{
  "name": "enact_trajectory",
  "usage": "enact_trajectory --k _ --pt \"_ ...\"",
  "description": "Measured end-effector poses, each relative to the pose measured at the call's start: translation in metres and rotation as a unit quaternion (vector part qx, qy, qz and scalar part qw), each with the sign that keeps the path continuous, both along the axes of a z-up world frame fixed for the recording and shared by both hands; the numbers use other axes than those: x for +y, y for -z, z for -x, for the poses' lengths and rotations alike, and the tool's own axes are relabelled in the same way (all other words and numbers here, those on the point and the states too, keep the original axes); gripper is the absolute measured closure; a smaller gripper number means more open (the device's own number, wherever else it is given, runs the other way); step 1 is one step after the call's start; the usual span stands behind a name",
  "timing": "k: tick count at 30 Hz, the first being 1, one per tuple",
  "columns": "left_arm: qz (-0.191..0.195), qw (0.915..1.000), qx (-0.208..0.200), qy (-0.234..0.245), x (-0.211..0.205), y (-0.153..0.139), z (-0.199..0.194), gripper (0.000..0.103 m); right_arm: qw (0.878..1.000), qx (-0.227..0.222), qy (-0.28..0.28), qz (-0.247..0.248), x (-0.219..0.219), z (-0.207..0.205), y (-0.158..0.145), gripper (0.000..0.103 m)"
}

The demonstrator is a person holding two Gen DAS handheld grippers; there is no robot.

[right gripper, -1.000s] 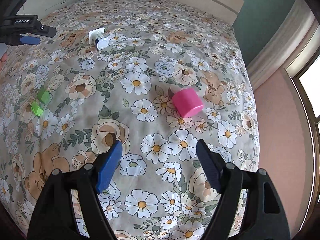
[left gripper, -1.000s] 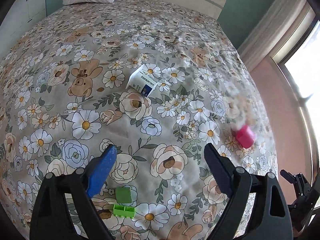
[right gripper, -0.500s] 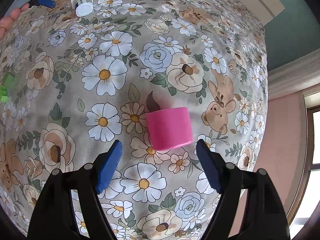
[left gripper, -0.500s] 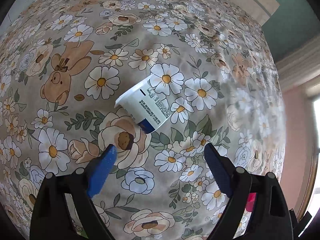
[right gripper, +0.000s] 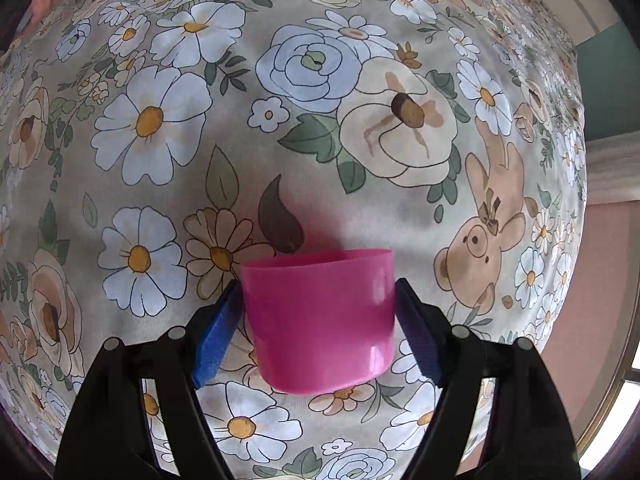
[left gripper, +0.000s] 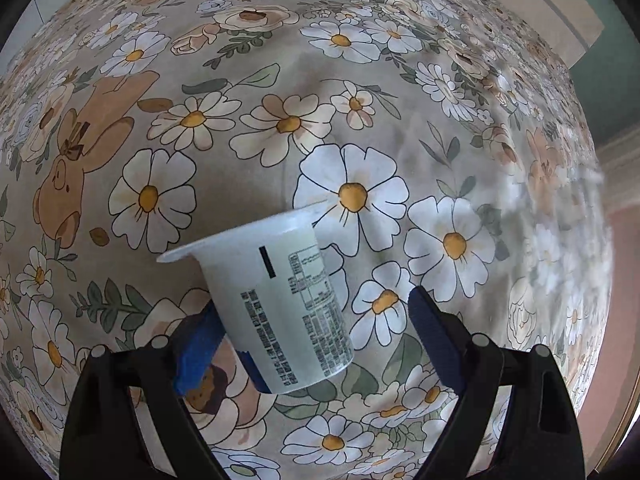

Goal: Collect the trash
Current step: 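Grasp the white yogurt cup with the left tool while the right tool grasps the pink cup, then carry the yogurt cup and pink cup with both tools over the bin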

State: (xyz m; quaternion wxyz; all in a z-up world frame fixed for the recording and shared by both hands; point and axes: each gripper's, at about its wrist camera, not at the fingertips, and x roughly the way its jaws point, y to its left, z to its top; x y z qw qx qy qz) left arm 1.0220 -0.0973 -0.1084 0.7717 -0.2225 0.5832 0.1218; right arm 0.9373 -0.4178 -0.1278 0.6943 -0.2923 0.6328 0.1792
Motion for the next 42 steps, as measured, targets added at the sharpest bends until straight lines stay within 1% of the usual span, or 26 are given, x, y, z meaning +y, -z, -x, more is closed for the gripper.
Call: enact_trajectory --k 1,3,4,5,6,7,8,10,13,15,18,20,22,25,30,32,37,40,42 --pt "0.004 1.0 0.001 -0.005 0.0 0.004 -0.001 0.013 1.0 -0.003 0.0 -0.002 0.0 0.0 0.003 0.027" --pt "-0.001 1.0 0.003 -0.001 -0.001 0.008 -0.003 0.013 1.0 -0.001 0.004 -0.01 0.0 -0.001 0.008 0.029" --pt "-0.005 1.0 0.001 0.0 -0.002 0.008 -0.002 0.015 1.0 0.003 0.008 -0.017 -0.001 -0.001 0.01 0.035" --pt "-0.014 0.9999 0.002 -0.002 -0.003 0.008 -0.001 0.02 1.0 0.009 0.013 -0.026 -0.002 -0.001 0.011 0.036" --pt "-0.027 0.9996 0.004 -0.003 -0.003 0.008 0.001 0.034 0.999 0.006 0.015 -0.027 -0.002 -0.001 0.011 0.036" --pt "-0.031 0.9995 0.003 -0.006 -0.001 0.008 0.002 0.046 1.0 0.003 0.016 -0.026 -0.001 0.0 0.012 0.036" --pt "-0.026 0.9997 -0.003 -0.005 0.002 0.007 0.004 0.049 1.0 -0.001 0.018 -0.023 0.0 0.001 0.012 0.036" --pt "-0.01 0.9999 -0.012 0.008 0.009 0.006 0.008 0.051 0.999 -0.013 0.025 -0.022 0.001 0.006 0.011 0.037" --pt "0.003 0.999 -0.024 0.038 0.016 0.002 0.015 0.052 0.998 -0.026 0.041 -0.03 -0.001 0.014 0.009 0.037" --pt "-0.005 0.9981 -0.026 0.055 0.02 -0.004 0.021 0.052 0.997 -0.03 0.055 -0.036 0.0 0.02 0.005 0.037" --pt "-0.011 0.9965 -0.041 0.072 0.03 -0.019 0.033 0.052 0.996 -0.045 0.068 -0.035 -0.002 0.029 -0.004 0.037" --pt "-0.012 0.9953 -0.052 0.08 0.037 -0.032 0.042 0.052 0.995 -0.068 0.072 -0.031 0.0 0.039 -0.016 0.037" --pt "-0.019 0.993 -0.067 0.095 0.042 -0.048 0.051 0.052 0.992 -0.087 0.078 -0.037 0.001 0.046 -0.031 0.037" --pt "-0.032 0.9877 -0.092 0.123 0.045 -0.073 0.066 0.052 0.989 -0.115 0.088 -0.038 0.005 0.054 -0.054 0.037" --pt "-0.053 0.9764 -0.13 0.164 0.051 -0.107 0.104 0.052 0.98 -0.162 0.107 -0.046 0.014 0.069 -0.087 0.037" --pt "-0.064 0.9709 -0.143 0.181 0.051 -0.116 0.122 0.052 0.976 -0.18 0.113 -0.05 0.019 0.076 -0.095 0.037" --pt "-0.086 0.9544 -0.178 0.224 0.055 -0.133 0.172 0.052 0.967 -0.225 0.116 -0.04 0.037 0.1 -0.104 0.037" --pt "-0.096 0.9484 -0.193 0.232 0.066 -0.142 0.206 0.052 0.96 -0.246 0.122 -0.054 0.048 0.116 -0.114 0.037" --pt "-0.098 0.9476 -0.202 0.227 0.076 -0.15 0.23 0.052 0.957 -0.256 0.123 -0.057 0.058 0.131 -0.122 0.037"
